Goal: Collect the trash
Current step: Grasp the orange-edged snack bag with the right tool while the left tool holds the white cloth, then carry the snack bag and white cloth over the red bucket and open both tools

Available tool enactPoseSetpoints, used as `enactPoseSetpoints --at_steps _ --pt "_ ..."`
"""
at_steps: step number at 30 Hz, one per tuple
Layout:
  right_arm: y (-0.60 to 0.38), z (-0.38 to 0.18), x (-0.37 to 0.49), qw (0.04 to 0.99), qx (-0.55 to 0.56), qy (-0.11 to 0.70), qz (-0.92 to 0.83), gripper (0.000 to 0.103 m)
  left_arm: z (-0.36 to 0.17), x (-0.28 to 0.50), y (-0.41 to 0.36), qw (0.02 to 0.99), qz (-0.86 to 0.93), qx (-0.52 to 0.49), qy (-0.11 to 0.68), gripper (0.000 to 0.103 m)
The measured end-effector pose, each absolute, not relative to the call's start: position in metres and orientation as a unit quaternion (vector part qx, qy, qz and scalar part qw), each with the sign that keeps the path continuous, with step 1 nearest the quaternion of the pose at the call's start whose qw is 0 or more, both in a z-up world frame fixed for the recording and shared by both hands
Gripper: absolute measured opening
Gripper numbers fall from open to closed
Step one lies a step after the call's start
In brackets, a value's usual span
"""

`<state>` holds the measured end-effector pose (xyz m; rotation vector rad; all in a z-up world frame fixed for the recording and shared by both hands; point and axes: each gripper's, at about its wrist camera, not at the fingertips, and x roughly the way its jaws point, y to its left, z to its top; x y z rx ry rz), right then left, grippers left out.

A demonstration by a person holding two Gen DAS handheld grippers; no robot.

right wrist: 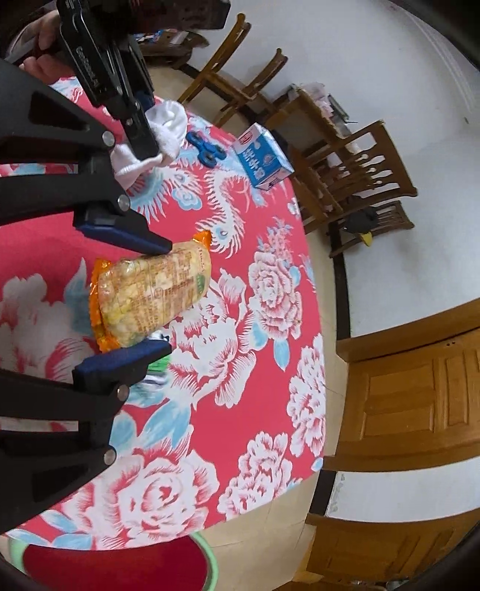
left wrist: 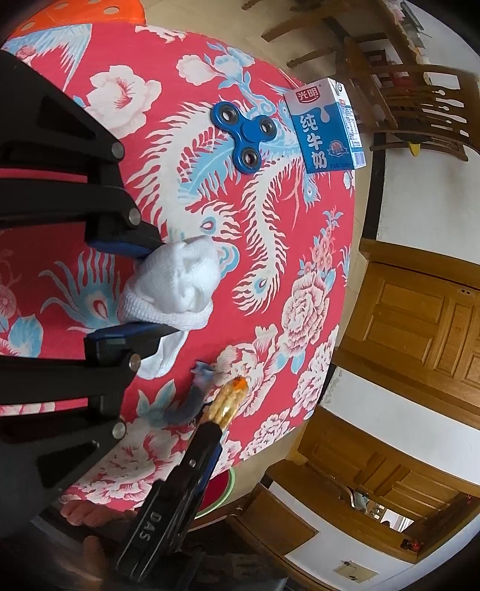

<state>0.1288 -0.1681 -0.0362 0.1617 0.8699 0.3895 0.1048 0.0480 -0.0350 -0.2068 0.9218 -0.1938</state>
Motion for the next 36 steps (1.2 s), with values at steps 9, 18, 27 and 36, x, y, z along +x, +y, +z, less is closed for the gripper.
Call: enactPoseSetpoints --at_steps 9,18,27,36 --pt "-0.191 -0.022 0.092 0.898 0.111 0.393 0.164 0.051 -0.022 0.089 0.035 0.891 -0.112 -0.090 0.431 0.030" --pt "-0.221 -0.011 0.059 0.906 0.140 0.380 0.124 0.051 -0.010 0.076 0.014 0.893 -0.144 -0.080 0.420 0.030" --pt "-0.258 -0.007 0.043 0.911 0.181 0.359 0.091 0.051 -0.003 0.074 -0.013 0.890 -0.169 -0.067 0.418 0.030" --pt "-0.310 -0.007 0.033 0.913 0.216 0.343 0.049 0.051 0.003 0.077 -0.050 0.883 -0.202 -0.056 0.419 0.030"
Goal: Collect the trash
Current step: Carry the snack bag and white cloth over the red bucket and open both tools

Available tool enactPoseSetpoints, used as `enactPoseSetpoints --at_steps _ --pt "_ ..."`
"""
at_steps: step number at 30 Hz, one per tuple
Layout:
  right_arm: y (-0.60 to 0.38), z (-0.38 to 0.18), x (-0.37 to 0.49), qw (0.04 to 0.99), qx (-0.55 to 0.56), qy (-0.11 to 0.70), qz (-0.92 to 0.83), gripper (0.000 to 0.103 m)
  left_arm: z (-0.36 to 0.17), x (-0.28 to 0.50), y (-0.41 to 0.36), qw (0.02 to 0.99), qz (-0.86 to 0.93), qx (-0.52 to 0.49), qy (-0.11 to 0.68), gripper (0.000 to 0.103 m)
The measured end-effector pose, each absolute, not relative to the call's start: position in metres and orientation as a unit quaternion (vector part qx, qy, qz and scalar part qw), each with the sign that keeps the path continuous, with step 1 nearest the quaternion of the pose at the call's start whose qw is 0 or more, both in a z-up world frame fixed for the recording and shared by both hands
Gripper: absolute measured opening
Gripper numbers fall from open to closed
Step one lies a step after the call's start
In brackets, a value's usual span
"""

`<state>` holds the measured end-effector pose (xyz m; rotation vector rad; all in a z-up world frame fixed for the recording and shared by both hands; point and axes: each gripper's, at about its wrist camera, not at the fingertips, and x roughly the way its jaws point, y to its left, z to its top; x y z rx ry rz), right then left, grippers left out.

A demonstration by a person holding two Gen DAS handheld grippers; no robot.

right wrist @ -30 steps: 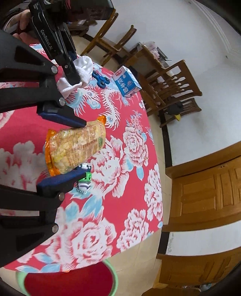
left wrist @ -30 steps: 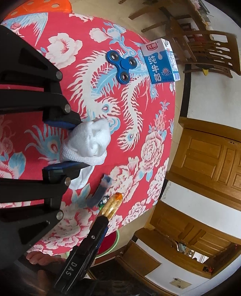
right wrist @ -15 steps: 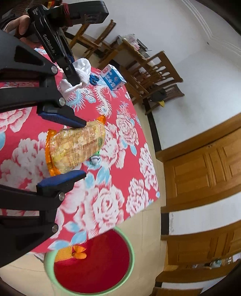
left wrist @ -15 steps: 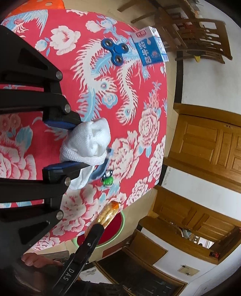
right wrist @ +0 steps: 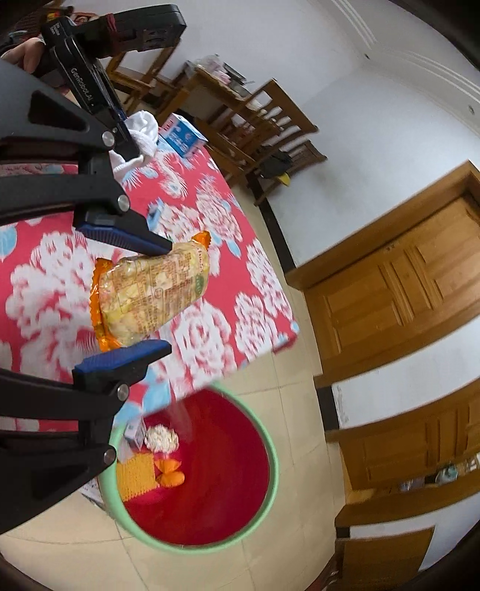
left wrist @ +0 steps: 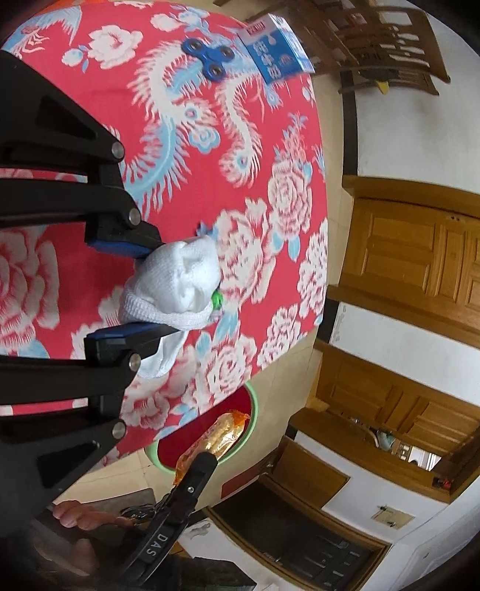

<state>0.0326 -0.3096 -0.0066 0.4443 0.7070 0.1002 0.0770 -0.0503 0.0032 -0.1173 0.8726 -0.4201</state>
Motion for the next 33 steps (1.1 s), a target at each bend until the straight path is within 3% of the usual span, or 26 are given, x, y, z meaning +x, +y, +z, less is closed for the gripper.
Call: enactPoseSetpoints --at_steps 33 --pt "-0.454 -0.059 0.031 0.876 0.317 0.355 -0.084 0.053 -0.018 0.124 -0.207 0.843 -0.304 0.012 0.443 0.030"
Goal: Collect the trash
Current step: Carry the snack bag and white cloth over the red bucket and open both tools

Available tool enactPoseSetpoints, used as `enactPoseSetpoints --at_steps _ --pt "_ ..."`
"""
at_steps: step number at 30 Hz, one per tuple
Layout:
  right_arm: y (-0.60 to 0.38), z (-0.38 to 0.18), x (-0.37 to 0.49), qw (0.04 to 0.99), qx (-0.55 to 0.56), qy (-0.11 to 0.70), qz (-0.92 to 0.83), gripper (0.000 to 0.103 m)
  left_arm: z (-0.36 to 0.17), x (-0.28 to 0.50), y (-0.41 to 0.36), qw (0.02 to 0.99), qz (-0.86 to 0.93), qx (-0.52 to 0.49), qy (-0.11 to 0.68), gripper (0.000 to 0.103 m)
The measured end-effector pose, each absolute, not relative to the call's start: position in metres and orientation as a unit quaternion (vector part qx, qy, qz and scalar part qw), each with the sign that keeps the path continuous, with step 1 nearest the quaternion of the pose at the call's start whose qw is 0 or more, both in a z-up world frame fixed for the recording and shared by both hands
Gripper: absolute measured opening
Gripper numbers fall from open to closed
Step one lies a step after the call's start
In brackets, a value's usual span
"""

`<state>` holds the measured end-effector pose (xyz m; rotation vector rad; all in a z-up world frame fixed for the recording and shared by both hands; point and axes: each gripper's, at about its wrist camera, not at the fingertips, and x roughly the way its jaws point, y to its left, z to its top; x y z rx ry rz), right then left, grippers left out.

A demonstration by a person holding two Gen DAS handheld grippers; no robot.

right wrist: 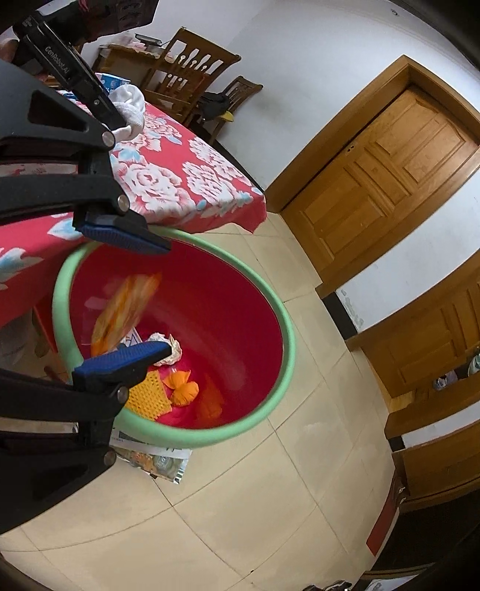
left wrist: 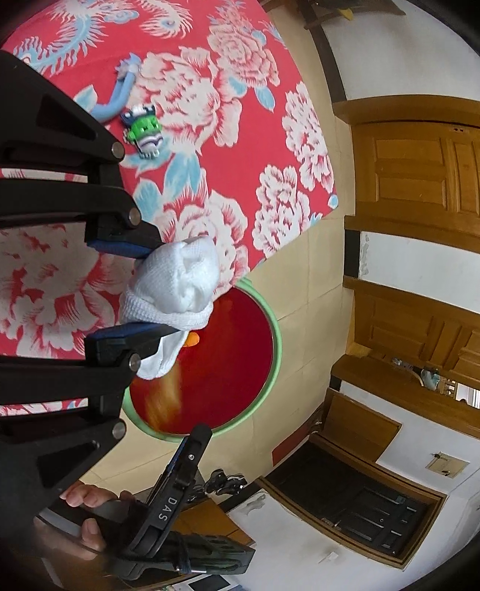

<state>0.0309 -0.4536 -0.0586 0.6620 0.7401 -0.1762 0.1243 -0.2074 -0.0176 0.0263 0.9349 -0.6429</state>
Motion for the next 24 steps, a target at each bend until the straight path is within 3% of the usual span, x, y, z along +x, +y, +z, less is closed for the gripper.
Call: enactPoseSetpoints --at_steps 19,24 --pt "-0.452 -0.026 -0.009 0.895 0.299 0.314 -0.102 0.056 -0.037 0.134 -0.271 0.821 -0.351 0.039 0.448 0.031" --pt "-0.459 -0.029 -0.013 0.892 0.304 0.315 -0.109 0.058 -0.045 0.134 -0.289 0.815 -0.344 0.068 0.462 0.050"
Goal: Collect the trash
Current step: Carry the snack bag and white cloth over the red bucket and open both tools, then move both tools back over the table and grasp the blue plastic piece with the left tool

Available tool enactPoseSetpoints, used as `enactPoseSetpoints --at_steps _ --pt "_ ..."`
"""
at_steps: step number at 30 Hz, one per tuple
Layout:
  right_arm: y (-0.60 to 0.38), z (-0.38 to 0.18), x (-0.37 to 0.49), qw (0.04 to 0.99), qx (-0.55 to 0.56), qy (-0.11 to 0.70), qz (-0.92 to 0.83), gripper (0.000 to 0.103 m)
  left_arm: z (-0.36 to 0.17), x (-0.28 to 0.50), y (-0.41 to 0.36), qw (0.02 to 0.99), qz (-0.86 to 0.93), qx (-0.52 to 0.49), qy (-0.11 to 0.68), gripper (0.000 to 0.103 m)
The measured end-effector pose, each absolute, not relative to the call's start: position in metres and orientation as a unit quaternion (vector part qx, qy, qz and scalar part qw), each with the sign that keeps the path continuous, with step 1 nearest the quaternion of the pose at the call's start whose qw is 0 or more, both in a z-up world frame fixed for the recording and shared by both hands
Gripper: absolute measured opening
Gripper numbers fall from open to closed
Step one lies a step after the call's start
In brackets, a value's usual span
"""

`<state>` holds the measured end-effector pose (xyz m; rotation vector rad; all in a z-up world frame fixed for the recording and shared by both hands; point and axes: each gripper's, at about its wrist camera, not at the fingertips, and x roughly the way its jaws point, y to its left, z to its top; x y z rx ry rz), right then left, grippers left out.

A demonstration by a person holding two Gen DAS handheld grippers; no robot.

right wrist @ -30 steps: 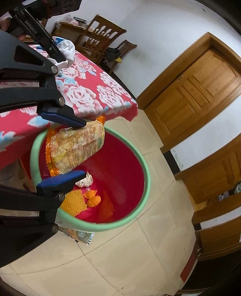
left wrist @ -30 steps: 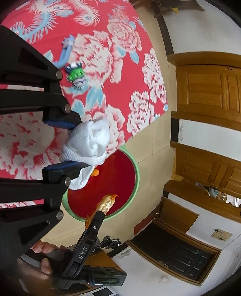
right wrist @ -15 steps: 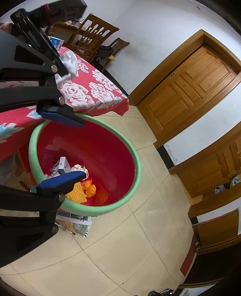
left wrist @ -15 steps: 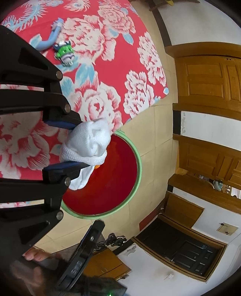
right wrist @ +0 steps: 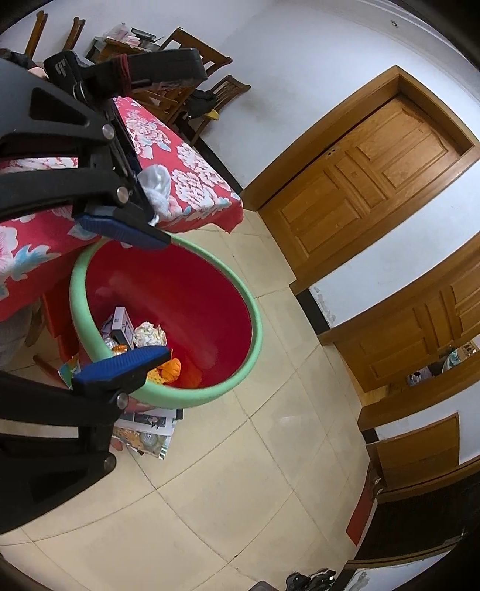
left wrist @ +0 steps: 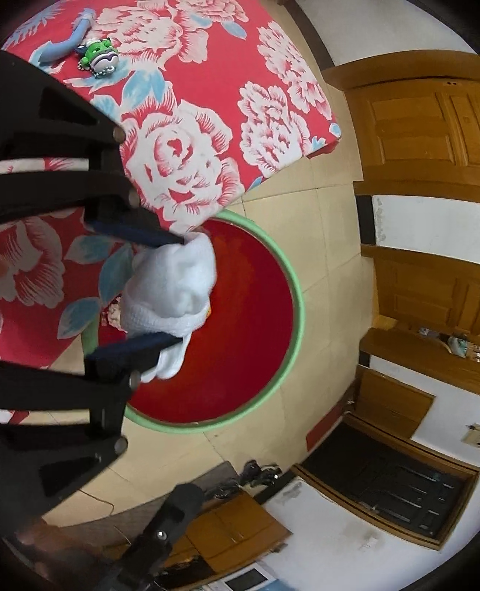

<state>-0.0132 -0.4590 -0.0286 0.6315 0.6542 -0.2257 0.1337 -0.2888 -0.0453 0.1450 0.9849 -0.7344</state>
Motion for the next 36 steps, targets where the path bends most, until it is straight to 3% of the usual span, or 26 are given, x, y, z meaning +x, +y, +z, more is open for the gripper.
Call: enactPoseSetpoints --at_steps 13,36 --pt "-0.462 -0.031 -0.021 0.890 0.310 0.315 -0.115 0.060 -0.039 0.131 -0.267 0.821 -0.332 0.035 0.463 0.052" --pt "-0.427 -0.023 -0.024 0.894 0.304 0.321 -0.078 0.064 -0.014 0.139 -0.120 0.877 -0.189 -0.025 0.442 0.052"
